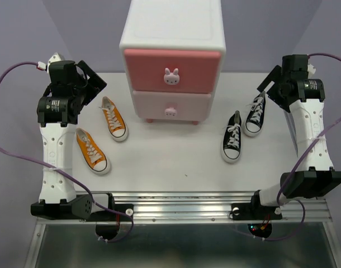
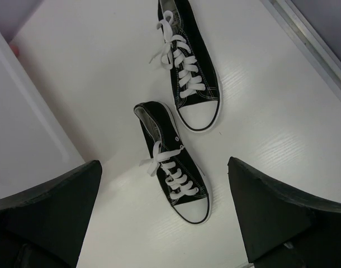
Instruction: Place and organize the shoes in the shoe cabinet
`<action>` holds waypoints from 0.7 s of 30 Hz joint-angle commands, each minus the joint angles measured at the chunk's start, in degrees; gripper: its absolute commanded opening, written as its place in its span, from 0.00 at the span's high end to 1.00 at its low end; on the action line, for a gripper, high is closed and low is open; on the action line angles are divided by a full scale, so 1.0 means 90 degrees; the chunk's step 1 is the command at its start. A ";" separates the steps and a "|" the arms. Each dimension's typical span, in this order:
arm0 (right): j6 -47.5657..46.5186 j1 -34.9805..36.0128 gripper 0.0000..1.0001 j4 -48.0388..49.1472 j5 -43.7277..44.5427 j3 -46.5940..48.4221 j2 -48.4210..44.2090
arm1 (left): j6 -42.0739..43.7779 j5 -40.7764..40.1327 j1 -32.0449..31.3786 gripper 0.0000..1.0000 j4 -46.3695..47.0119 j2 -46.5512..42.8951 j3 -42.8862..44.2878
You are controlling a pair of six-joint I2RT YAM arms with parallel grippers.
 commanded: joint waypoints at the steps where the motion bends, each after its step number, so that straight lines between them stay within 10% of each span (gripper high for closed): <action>1: -0.0113 -0.0019 0.00 0.0224 0.0159 0.0077 -0.0340 | 0.0032 0.0029 0.0011 0.01 0.0107 -0.0192 0.0066; 11: -0.1499 -0.0019 0.00 0.1932 -0.1628 0.0027 -0.0516 | -0.0066 0.0127 -0.0047 0.01 -0.0009 -0.0407 -0.0373; 21: -0.1560 0.0195 0.00 0.2485 -0.2770 0.4987 0.2003 | -0.0495 -0.0096 -0.1158 0.01 -0.0399 -0.0466 -0.0677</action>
